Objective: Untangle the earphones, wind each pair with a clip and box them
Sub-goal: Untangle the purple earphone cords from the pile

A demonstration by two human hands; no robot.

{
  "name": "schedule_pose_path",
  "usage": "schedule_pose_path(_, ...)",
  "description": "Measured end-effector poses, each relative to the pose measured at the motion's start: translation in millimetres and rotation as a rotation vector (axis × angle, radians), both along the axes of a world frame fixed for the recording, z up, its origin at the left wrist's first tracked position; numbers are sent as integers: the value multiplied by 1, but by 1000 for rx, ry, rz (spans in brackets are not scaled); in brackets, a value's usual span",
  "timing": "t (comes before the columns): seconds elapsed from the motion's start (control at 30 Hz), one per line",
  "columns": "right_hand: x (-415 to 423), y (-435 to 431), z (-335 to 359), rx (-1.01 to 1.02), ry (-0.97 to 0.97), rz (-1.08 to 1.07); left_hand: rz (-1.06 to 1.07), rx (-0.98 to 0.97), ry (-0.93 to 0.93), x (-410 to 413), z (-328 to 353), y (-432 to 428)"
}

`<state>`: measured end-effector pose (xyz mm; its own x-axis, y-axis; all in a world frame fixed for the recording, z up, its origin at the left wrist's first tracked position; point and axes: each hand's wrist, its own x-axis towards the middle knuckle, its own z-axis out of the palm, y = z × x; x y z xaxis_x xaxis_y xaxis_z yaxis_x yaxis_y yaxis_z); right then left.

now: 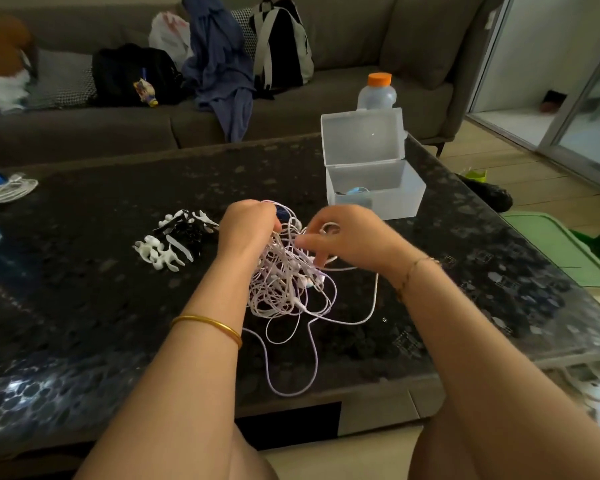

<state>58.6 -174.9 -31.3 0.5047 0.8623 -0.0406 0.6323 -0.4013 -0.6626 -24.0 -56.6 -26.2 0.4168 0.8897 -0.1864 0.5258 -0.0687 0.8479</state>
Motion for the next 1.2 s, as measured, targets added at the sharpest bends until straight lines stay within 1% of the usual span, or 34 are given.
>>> schedule_pose_path(0.07, -1, 5, -3, -13, -31, 10, 30, -29, -42, -1, 2, -6)
schedule_pose_path(0.13, -2, 8, -6, -50, -41, 31, -4, 8, -99, -1, 2, -10)
schedule_pose_path(0.2, -3, 8, -7, -25, -45, 73, -40, 55, -125, -3, 0, -11)
schedule_pose_path(0.23, -2, 8, -5, 46, -1, 75, -51, 82, -117, -3, -2, -10)
schedule_pose_path(0.27, -2, 6, -1, 149, 88, 56, -65, 108, -104, -4, -4, -10)
schedule_pose_path(0.3, -2, 4, 4, 250, 188, 15, -76, 129, -94, -5, -6, -9)
schedule_pose_path(0.33, -1, 3, 7, 314, 248, -33, -82, 136, -89, -6, -8, -9)
schedule_pose_path(0.37, 3, 2, 8, 318, 233, -73, -79, 138, -88, -6, -10, -8)
schedule_pose_path(0.4, 6, 2, 7, 235, 120, -80, -71, 139, -86, -6, -11, -7)
schedule_pose_path(0.43, 8, 2, 5, 106, -2, -47, -62, 145, -84, -6, -11, -7)
schedule_pose_path(0.47, 7, 0, 2, -28, -71, 7, -55, 153, -86, -6, -11, -7)
schedule_pose_path(0.5, 5, -1, 0, -119, -72, 68, -51, 159, -90, -5, -9, -8)
schedule_pose_path(0.53, 2, -2, -1, -157, -41, 120, -45, 154, -96, -4, -8, -9)
schedule_pose_path(0.57, 0, -2, -1, -146, -31, 148, -38, 142, -100, -4, -7, -8)
schedule_pose_path(0.6, -1, -2, 0, -101, -68, 156, -35, 128, -100, -3, -6, -8)
schedule_pose_path(0.63, 0, -2, 2, -11, -95, 143, -36, 117, -91, -3, -7, -8)
schedule_pose_path(0.67, 0, -3, 5, 110, -78, 112, -40, 105, -84, -2, -8, -8)
schedule_pose_path(0.7, 0, -4, 7, 243, -8, 68, -42, 91, -82, -1, -8, -8)
schedule_pose_path(0.73, 1, -6, 10, 375, 102, 16, -42, 74, -89, -1, -8, -9)
schedule_pose_path(0.8, 2, -9, 13, 554, 306, -63, -34, 13, -122, 1, -8, -7)
schedule_pose_path(0.87, 0, -9, 14, 665, 544, -70, -25, -42, -144, 1, -7, -6)
schedule_pose_path(0.93, 0, -9, 19, 754, 854, -76, -19, -49, -108, -1, -10, -5)
schedule_pose_path(0.97, 2, -11, 22, 791, 968, -101, -12, -51, -81, -3, -11, -5)
schedule_pose_path(1.0, 6, -13, 24, 819, 1015, -150, -7, -61, -67, -5, -11, -4)
schedule_pose_path(1.03, 11, -15, 23, 827, 965, -229, -7, -71, -76, -6, -11, -4)
schedule_pose_path(1.07, 16, -18, 20, 787, 801, -333, -8, -74, -105, -7, -10, -1)
schedule_pose_path(1.1, 23, -20, 15, 670, 547, -450, -4, -73, -146, -8, -8, 1)
schedule_pose_path(1.13, 31, -22, 9, 491, 263, -556, 13, -72, -193, -9, -6, 3)
schedule_pose_path(1.17, 39, -22, 2, 301, 31, -618, 33, -73, -237, -9, -4, 5)
schedule_pose_path(1.2, 47, -22, -4, 131, -108, -640, 49, -75, -273, -10, -2, 6)
